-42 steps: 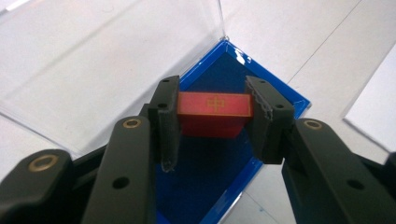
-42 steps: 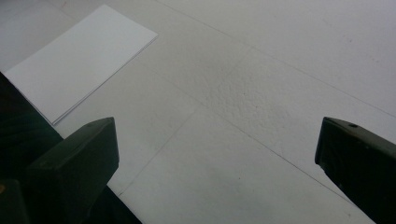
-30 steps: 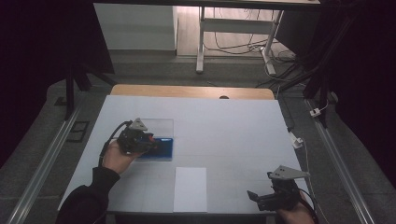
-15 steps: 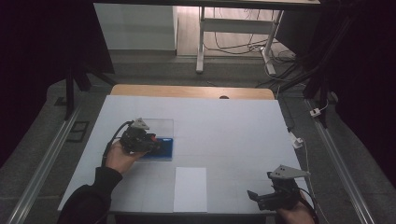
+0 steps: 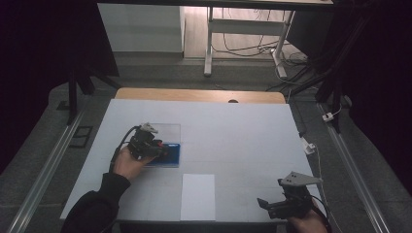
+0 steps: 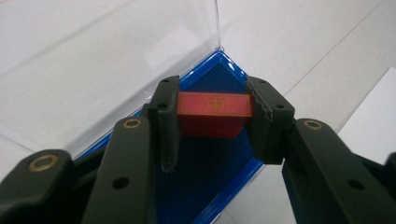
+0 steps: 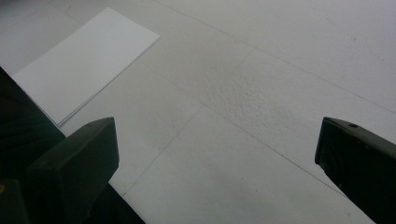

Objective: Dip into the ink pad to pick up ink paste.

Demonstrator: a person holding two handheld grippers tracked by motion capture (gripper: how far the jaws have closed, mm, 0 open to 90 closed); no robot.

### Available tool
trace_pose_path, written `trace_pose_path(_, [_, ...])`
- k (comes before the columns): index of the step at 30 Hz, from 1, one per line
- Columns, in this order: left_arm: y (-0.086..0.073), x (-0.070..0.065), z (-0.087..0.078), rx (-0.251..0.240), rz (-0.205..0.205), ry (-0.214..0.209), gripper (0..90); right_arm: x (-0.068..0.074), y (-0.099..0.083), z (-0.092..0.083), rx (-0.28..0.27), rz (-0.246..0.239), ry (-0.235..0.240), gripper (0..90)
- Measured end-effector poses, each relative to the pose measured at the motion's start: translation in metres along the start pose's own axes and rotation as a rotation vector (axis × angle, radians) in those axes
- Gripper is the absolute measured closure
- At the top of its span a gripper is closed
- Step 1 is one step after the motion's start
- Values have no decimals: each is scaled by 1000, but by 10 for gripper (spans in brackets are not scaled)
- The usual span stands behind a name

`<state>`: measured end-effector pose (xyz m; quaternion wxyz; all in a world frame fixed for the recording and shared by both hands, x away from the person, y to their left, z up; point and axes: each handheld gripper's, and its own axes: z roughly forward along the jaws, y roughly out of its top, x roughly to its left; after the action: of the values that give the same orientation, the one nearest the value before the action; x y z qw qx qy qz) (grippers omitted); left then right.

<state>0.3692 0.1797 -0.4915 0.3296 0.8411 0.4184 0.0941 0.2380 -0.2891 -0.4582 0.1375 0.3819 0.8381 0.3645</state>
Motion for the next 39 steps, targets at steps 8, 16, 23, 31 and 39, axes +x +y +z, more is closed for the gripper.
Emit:
trace_pose_path(8, [-1,-2,8,32,15,27,580,0,0,0,0,2,0,0])
trace_pose_path(16, [-1,-7,10,44,29,58,584,0,0,0,2,1,0,0])
trace_pose_path(23, [-4,-16,12,30,48,108,587,0,0,0,9,-2,-2,0])
trace_pose_path(31, [-10,-8,11,-2,-10,62,589,0,1,1,12,1,0,0])
trace_pose_path(39, [-8,-17,13,10,26,119,589,0,1,2,13,0,0,0])
